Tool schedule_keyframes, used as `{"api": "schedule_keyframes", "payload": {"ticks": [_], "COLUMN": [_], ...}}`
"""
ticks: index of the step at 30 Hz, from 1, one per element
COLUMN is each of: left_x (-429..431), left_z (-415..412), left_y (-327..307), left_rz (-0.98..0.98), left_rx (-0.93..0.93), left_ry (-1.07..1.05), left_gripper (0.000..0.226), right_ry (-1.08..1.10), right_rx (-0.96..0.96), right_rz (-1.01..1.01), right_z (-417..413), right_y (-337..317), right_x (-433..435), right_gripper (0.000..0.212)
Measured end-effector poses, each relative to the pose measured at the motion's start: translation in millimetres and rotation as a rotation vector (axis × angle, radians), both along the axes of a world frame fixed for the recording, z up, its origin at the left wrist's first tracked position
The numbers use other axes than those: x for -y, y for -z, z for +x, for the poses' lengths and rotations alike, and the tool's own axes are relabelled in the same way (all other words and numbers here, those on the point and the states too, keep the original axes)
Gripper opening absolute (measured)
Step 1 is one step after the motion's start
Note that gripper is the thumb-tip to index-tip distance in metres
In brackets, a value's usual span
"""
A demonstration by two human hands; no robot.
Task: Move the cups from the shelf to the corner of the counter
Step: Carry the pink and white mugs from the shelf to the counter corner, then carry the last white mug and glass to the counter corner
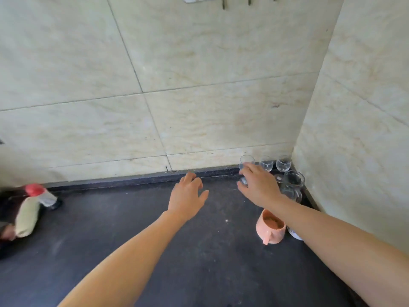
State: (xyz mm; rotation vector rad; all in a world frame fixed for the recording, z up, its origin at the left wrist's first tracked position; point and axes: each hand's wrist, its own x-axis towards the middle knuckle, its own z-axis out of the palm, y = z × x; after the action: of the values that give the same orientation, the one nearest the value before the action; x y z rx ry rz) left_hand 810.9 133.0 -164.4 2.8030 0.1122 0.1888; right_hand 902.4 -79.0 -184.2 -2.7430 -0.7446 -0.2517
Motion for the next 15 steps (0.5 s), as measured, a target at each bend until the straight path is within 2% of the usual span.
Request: {"api": "schedule_keyframes", "payload": {"ticks": [4,8,15], "left_x": [-54,-88,-92], "left_z": [-41,-96,-240], "left_y": [-26,-44,-50], "left_rz": [0.073,0.205,0.276], "left_rx": [0.084,0.084,0.039], "left_ry": [-0.178,-0.375,-0.827], "left_gripper": [0.025,0.027,0.028], "right_ry": [-0.254,-0.528,-1.04], "right_rx": [0.097,0.171,0.223], "right_rz": [-0.001,0.036,0.123], "right_z": [-4,-20,-97], "right_y": [-22,-40,-50], "right_x": [-73,-137,-224], "right_gripper": [0.035,0.031,0.025]}}
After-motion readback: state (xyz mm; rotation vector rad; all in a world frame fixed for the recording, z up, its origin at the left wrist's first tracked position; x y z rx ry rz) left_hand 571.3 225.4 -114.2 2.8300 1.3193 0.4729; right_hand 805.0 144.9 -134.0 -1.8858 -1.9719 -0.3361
